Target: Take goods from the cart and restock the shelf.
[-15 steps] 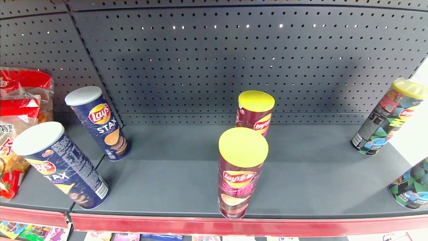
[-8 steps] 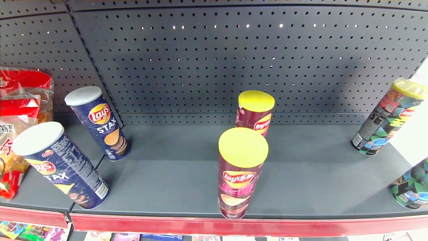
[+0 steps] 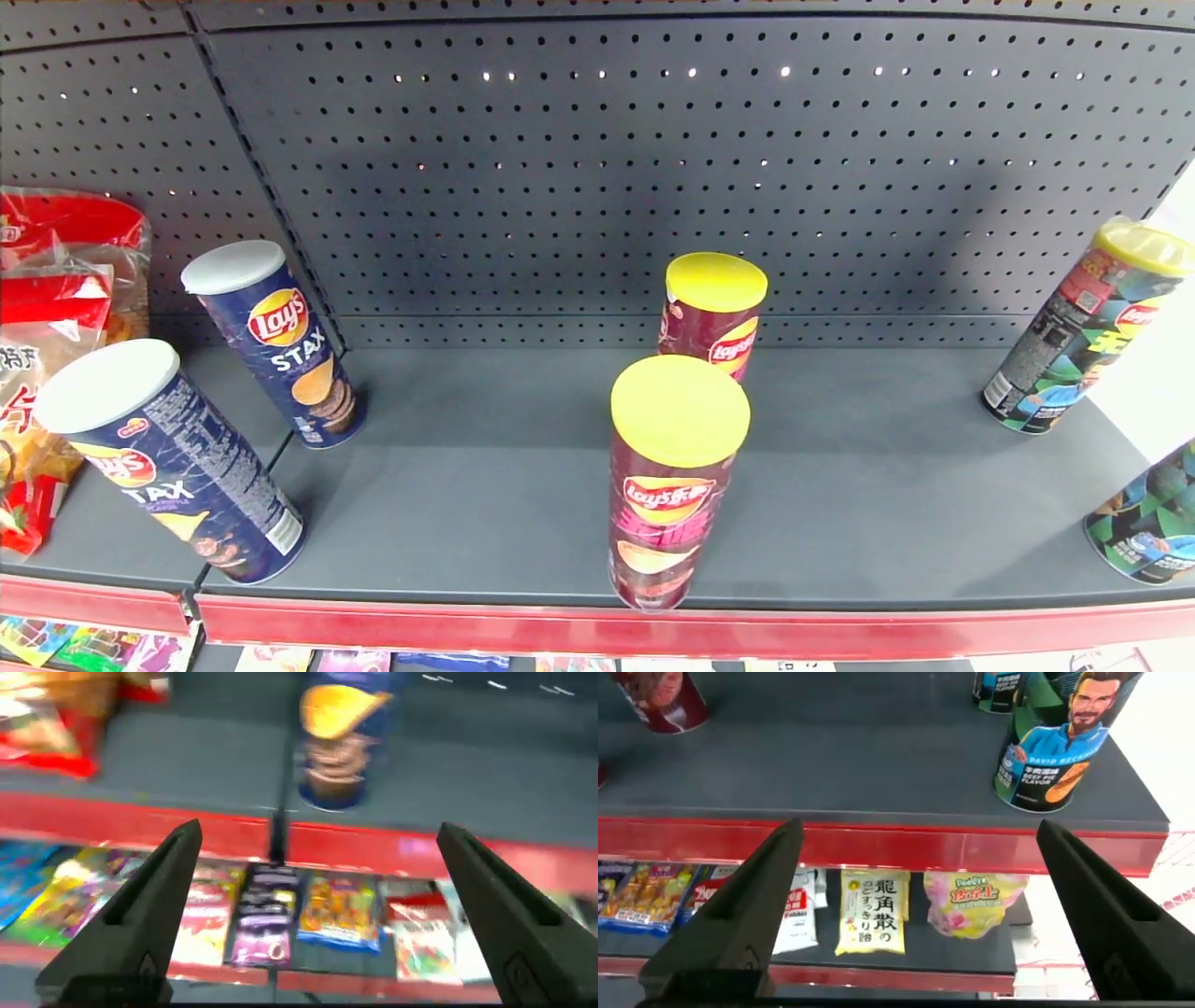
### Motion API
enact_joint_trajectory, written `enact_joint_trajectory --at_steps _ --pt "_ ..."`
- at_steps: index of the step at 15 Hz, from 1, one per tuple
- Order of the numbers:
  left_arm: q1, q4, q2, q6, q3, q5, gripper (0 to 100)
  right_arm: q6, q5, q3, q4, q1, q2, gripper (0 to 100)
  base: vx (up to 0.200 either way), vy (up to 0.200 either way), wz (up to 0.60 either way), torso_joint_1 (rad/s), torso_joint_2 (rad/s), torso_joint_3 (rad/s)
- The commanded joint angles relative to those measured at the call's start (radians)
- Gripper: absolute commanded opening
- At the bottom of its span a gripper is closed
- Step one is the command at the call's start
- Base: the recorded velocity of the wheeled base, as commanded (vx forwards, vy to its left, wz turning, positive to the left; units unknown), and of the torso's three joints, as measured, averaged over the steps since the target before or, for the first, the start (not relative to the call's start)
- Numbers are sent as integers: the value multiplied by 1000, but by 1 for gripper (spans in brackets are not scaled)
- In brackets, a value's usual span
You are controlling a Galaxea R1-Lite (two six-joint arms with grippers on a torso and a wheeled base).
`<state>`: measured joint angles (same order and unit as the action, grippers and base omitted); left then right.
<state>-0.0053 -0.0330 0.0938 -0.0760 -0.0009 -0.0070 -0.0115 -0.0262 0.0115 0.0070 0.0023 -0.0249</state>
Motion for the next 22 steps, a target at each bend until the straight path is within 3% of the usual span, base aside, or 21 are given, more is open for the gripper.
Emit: enact_joint_trajectory --at_steps 1,6,12,22 --pt "-74 31 -6 35 1 42 100 15 -1 -10 -2 2 23 100 0 0 0 0 0 0" --pt "-74 31 -5 70 1 48 100 15 2 -10 -2 2 23 100 0 0 0 0 0 0" --pt "-74 31 -5 70 1 47 100 15 0 -10 -2 2 23 100 -167 0 0 7 0 3" --pt "-74 31 -5 70 1 47 100 16 0 -11 -2 2 23 100 0 0 -60 2 0 0"
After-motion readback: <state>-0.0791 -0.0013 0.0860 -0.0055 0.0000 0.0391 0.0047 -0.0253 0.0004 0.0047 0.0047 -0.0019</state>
